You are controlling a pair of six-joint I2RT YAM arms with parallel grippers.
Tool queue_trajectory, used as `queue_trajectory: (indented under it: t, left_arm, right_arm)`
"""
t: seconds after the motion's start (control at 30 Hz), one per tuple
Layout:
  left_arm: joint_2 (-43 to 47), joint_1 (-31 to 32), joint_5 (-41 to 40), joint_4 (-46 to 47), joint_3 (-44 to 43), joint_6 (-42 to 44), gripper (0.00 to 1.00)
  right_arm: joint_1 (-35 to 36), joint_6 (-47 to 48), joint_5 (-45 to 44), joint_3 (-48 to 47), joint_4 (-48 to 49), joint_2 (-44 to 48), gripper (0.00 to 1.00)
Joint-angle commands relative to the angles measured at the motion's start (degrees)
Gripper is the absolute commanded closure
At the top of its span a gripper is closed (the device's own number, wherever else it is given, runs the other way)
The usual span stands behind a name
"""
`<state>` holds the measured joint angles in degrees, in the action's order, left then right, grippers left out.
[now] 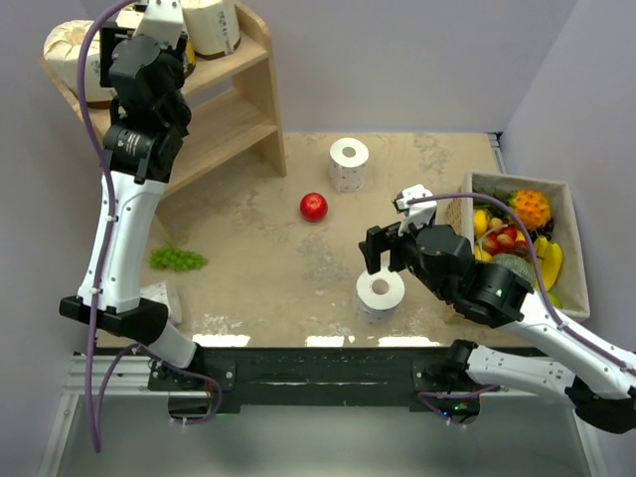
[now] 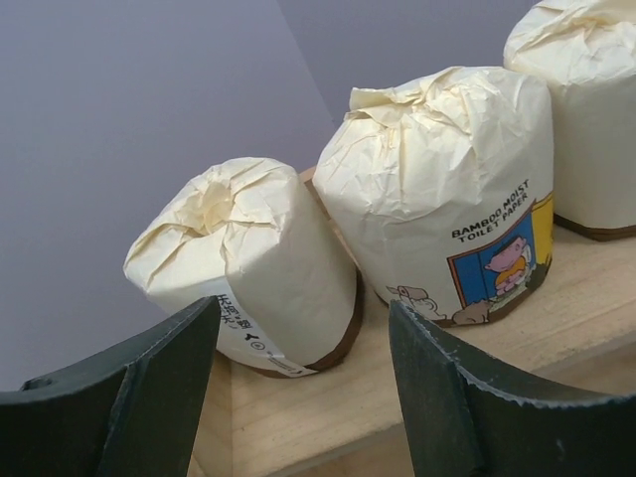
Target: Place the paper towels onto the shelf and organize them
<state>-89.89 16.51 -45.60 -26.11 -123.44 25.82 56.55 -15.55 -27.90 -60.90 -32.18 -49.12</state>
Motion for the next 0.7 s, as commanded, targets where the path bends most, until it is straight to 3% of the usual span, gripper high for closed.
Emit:
queue_trajectory:
  t: [0.0,0.3,0.4,0.57,0.67]
  left_arm:
    - [3.7,-0.3,6.8,-3.1,0.0,-7.1,0.27]
    - [17.0,-0.3,33.5,-5.0,17.7,-20.9,0.21]
    - [23.3,-0.3,43.1,-1.8,27.3,-25.2,0.14]
    - [31.9,-0.2,45.3,-1.0,42.7,-31.4,0.02]
    - [35.5,-0.3,44.5,-1.4,49.9,-35.0,0.0]
  right_arm:
    - [0.0,0.6,-0.4,-2.3,1.9,-0.3,0.08]
    - [0.0,-0.6,0.0,0.1,3.4,-0.7,0.08]
    - [0.0,-1.5,0.0,0.8,3.0,-0.6,0.08]
    - [0.0,-2.5,0.3,3.4,4.3,0.9,0.08]
    - [0.0,-2.9,0.5,4.7,4.8,1.3,0.08]
